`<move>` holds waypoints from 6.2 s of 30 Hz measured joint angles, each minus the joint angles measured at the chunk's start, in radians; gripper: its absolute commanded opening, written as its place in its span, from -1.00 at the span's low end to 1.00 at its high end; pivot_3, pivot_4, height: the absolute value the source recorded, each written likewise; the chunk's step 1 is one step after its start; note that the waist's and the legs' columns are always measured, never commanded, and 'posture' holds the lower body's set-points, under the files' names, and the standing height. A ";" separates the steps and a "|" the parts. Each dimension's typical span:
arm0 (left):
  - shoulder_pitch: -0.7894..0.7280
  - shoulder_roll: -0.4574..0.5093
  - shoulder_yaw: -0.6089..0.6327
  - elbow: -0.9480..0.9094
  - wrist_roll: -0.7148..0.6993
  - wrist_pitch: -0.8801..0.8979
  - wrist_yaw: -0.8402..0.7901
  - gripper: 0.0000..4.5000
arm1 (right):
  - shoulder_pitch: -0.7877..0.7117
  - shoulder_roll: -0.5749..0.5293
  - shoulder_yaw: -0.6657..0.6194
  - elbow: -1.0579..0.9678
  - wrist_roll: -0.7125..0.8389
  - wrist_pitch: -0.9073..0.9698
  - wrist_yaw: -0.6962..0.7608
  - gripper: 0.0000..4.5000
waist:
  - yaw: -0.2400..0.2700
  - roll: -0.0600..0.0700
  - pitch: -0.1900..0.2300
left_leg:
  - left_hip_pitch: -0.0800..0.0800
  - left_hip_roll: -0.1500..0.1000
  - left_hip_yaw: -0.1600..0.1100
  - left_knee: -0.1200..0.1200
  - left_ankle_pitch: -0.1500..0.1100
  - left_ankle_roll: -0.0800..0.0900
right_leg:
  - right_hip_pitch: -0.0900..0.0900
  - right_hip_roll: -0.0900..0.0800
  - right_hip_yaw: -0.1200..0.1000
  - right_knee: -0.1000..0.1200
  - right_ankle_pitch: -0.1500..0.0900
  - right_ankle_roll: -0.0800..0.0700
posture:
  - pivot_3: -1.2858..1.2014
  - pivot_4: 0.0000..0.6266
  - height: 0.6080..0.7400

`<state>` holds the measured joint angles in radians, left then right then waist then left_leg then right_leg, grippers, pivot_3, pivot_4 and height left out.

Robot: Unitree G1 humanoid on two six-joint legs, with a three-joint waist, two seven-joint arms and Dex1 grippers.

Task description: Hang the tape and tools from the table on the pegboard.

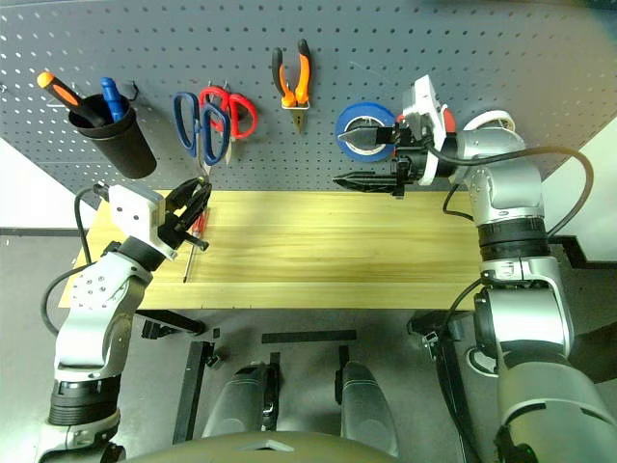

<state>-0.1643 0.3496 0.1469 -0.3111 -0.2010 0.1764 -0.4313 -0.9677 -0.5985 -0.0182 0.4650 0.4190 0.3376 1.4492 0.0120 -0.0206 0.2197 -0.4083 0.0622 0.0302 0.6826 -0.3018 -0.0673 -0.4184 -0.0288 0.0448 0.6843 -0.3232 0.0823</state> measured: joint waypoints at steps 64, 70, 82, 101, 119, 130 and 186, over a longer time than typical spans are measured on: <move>-0.059 0.124 0.071 0.182 -0.047 0.298 0.072 0.88 | 0.111 0.091 0.139 -0.290 0.048 0.246 -0.149 1.00 | 0.001 0.003 -0.054 | 0.004 -0.001 -0.002 0.004 -0.002 0.005 | -0.002 0.002 0.003 0.014 0.000 0.000 | 0.14 -0.59 1.00; -0.092 0.125 0.101 0.266 -0.048 0.436 0.142 0.88 | 0.098 0.200 0.218 -0.238 0.010 0.205 -0.163 1.00 | 0.009 0.002 -0.054 | 0.003 -0.002 -0.003 0.004 -0.002 0.005 | -0.002 0.002 0.003 0.013 0.000 0.000 | 0.17 -0.46 1.00; -0.383 0.115 0.045 0.703 0.027 0.441 0.190 0.88 | 0.016 0.262 0.223 -0.004 -0.072 0.073 -0.169 1.00 | 0.050 0.000 -0.018 | 0.004 -0.003 -0.002 0.003 -0.003 0.006 | -0.001 0.002 0.001 0.013 0.000 0.000 | 0.17 -0.04 1.00; -0.786 0.028 0.028 1.438 0.110 0.260 0.331 0.88 | 0.244 0.078 0.152 -0.299 -0.020 0.307 -0.220 1.00 | -0.008 -0.010 0.085 | -0.002 -0.002 -0.002 0.003 -0.001 0.004 | -0.009 -0.002 0.000 0.014 0.000 0.000 | 0.05 0.14 1.00; -0.791 0.051 0.074 1.459 0.117 0.322 0.509 -0.62 | 0.203 0.031 0.133 -0.310 -0.006 0.285 -0.171 1.00 | -0.032 -0.009 0.086 | 0.001 0.000 0.000 0.004 -0.001 0.003 | -0.009 -0.001 0.000 0.014 0.000 0.000 | 0.05 0.07 1.00; -0.709 0.062 0.103 1.272 0.079 0.475 0.488 -0.62 | 0.118 0.031 0.167 -0.194 -0.045 0.140 -0.063 1.00 | -0.032 -0.009 0.086 | 0.001 0.000 0.000 0.003 0.000 0.002 | -0.009 -0.002 0.000 0.014 0.000 0.000 | 0.07 -0.03 1.00; -0.693 0.180 0.137 0.075 -0.002 0.462 0.265 -0.62 | -0.121 0.106 -0.066 -0.114 0.164 0.160 -0.155 1.00 | 0.003 -0.017 -0.015 | -0.003 -0.001 0.002 0.001 0.003 -0.004 | -0.009 -0.001 -0.001 0.011 0.000 0.000 | 0.12 -0.72 1.00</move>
<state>-0.8573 0.5298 0.2841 -0.2363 -0.2027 0.6383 -0.1664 -1.0886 -0.4930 -0.0842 0.3513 0.5833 0.4972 1.2945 0.0152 -0.0375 0.2051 -0.4111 0.0610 0.0317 0.6837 -0.2991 -0.0712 -0.4275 -0.0298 0.0435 0.6948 -0.3228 0.0820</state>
